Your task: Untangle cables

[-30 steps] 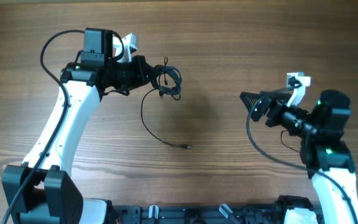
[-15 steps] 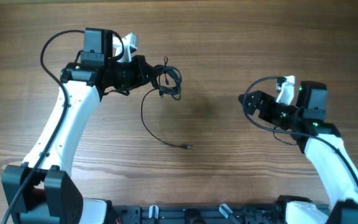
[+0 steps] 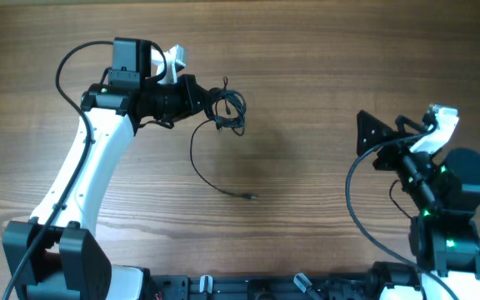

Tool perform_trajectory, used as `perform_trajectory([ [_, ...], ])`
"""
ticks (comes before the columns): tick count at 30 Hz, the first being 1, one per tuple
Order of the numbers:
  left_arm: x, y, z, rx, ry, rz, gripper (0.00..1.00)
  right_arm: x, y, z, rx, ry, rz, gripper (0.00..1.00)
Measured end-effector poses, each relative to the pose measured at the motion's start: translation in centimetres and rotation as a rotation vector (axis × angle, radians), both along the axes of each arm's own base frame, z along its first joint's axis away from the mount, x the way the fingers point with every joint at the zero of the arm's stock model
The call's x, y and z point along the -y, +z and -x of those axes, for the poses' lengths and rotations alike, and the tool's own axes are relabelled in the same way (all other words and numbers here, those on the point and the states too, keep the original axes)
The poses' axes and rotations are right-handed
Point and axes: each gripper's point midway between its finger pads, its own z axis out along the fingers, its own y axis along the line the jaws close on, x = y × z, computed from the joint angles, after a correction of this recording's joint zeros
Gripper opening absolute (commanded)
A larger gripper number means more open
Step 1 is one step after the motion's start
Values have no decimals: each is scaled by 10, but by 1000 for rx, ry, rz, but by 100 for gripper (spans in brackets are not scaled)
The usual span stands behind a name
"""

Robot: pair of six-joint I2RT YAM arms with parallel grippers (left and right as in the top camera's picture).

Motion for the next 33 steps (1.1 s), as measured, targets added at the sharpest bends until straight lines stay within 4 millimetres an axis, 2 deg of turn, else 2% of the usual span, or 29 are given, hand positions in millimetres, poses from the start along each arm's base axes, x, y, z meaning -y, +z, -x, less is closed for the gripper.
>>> perform_trajectory([
  [8,0,-2,5,-26,-4,3,4,-5,-35,63,-177,-9,-8,100],
  [13,0,-2,5,-28,-4,3,4,-6,-62,83,-310,-10,-20,100],
  [16,0,-2,5,-27,-4,2,4,-7,-69,88,-347,-10,-23,100],
  [25,-1,-8,14,-99,16,4,4,-7,-69,88,-347,-10,-23,100],
  [27,-2,-8,14,-192,111,40,4,-7,-69,88,-347,-10,-23,100],
  [31,-5,-13,12,-462,417,138,4,-7,-69,88,-347,-10,-23,100],
  [32,-6,-16,11,-497,480,133,11,-7,-69,88,-347,-10,-23,99],
  [33,-6,-20,11,-511,528,112,40,-7,-69,88,-347,-10,-23,100],
])
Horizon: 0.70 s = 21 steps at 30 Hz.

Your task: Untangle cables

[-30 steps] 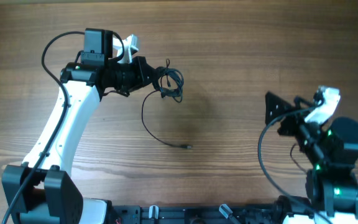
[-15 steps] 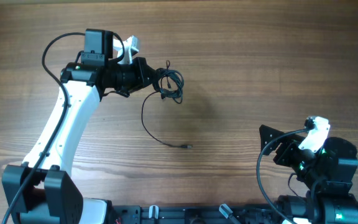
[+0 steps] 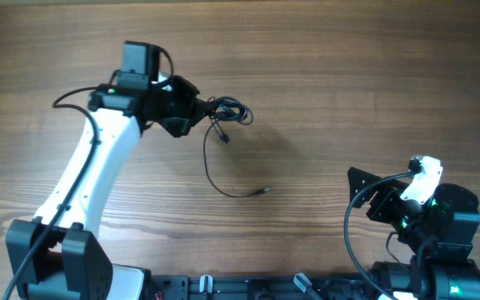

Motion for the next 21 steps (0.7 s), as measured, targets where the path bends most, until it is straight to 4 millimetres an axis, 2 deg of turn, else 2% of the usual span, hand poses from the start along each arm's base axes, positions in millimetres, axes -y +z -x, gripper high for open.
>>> perform_trajectory([
  [1,4,-8,1,-17,48,-72,61,0,0,0,0,0,0,100],
  [2,8,-12,2,-14,58,-119,95,0,0,0,-1,0,0,99],
  [3,14,-17,5,3,61,-194,100,0,0,0,0,0,0,100],
  [5,25,-27,11,28,54,-308,100,0,0,0,0,1,0,100],
  [9,28,-47,17,61,48,-505,100,0,0,0,0,0,0,100],
  [16,-5,-48,3,67,138,-584,100,0,0,0,0,0,0,100],
  [18,-10,-54,1,42,164,-586,100,0,0,0,0,0,0,100],
  [20,-8,-69,1,5,159,-594,89,0,0,0,0,0,0,100],
  [21,-7,-82,1,-24,152,-602,72,0,0,0,0,0,0,100],
])
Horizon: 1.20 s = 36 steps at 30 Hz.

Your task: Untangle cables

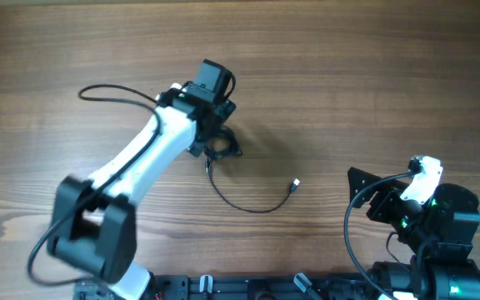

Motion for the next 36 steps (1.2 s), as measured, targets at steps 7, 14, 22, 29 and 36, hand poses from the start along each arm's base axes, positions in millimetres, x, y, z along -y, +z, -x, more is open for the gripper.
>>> perform_trajectory([
  [7,0,-74,17,-227,33,6,4,0,0,0,0,0,0,100],
  [14,6,-74,19,-248,30,58,4,0,0,0,0,0,0,100],
  [22,4,14,1,-50,-67,212,4,0,0,0,-1,0,0,100],
  [29,4,29,2,-4,-154,194,4,0,0,0,0,0,0,100],
  [36,27,27,17,-56,-37,254,100,0,0,0,0,0,0,100],
])
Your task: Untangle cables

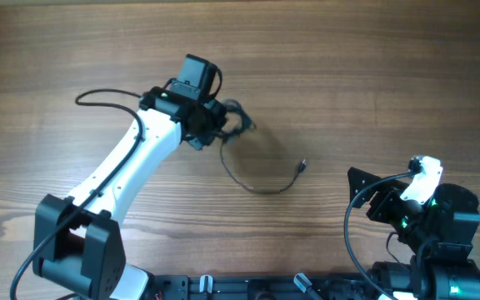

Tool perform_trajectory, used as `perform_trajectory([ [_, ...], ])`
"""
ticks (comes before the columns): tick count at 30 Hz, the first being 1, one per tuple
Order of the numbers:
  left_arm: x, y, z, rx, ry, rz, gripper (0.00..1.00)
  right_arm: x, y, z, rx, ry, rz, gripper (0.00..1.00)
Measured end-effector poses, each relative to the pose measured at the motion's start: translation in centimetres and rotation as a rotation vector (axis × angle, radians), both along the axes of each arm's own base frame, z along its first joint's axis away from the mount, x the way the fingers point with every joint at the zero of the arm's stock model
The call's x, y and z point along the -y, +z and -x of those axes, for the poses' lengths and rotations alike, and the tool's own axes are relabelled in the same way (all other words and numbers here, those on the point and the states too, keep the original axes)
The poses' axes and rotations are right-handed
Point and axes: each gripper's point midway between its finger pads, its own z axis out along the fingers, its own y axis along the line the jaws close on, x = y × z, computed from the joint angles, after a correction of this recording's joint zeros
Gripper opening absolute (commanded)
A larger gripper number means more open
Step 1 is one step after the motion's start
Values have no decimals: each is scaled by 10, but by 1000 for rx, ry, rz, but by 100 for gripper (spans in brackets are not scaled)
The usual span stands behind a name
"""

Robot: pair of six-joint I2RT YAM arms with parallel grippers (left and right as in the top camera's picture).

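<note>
A thin black cable lies on the wooden table. Its tangled bundle (238,118) sits at the tip of my left gripper (223,127), which is shut on it. From the bundle a single loose tail (261,189) curves down and right, ending in a small plug (303,165). My right gripper (369,196) is folded back at the lower right, far from the cable, with nothing in it. Its jaws are not clear enough to read from overhead.
The left arm's own black lead (107,93) arcs over the table to the left of the wrist. The right arm's base (440,233) and its lead fill the lower right corner. A black rail (257,287) runs along the front edge.
My left gripper has shifted slightly up and to the right with the bundle. The tail's plug now lies farther right and higher. The right arm has not moved.
At first my left gripper held the bundle at the upper left, the tail trailing down, with the right arm raised at mid right. Then the right arm was folded at the lower right. The left gripper then held the bundle nearer the centre, and the tail has swung rightward.
</note>
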Motion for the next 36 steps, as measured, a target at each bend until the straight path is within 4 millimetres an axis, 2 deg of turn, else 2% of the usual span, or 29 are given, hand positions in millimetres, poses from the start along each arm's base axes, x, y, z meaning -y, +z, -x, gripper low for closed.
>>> perform_trajectory([
  [1,4,0,2,-9,20,10,98,0,0,0,0,0,0,100],
  [3,10,0,4,-18,51,23,84,0,0,0,0,0,0,100],
  [5,6,5,-12,80,-1,-27,77,0,0,0,0,0,0,100],
  [7,-1,15,-37,246,-162,-154,77,0,0,0,-2,0,0,100],
  [8,-4,17,-42,285,-230,-209,77,0,0,0,-2,0,0,100],
  [9,-7,19,-49,334,-322,-277,84,0,0,0,-2,0,0,100],
  [10,-9,20,-54,369,-407,-340,86,0,0,0,-2,0,0,100],
  [12,-12,9,-56,366,-514,-409,83,0,0,0,-2,0,0,100],
  [13,-12,1,-55,347,-533,-418,69,0,0,0,-2,0,0,100],
  [14,-13,-12,-53,308,-547,-426,61,0,0,0,-2,0,0,100],
  [15,-15,-30,-49,254,-557,-433,58,0,0,0,-2,0,0,100],
  [18,-18,-54,-45,184,-548,-435,46,0,0,0,-2,0,0,100],
  [20,-20,-61,-45,167,-539,-436,43,0,0,0,-2,0,0,100],
  [22,-23,-69,-46,149,-533,-438,35,0,0,0,-2,0,0,100],
  [27,-22,-93,-53,128,-526,-440,30,0,0,0,-2,0,0,100],
  [31,-20,-93,-56,142,-525,-434,4,0,0,0,-2,0,0,100],
  [34,-20,-93,-56,143,-524,-433,4,0,0,0,-2,0,0,100],
  [35,-20,-93,-56,143,-525,-431,8,0,0,0,-2,0,0,100],
  [36,-19,-93,-56,143,-526,-426,16,0,0,0,-2,0,0,100],
])
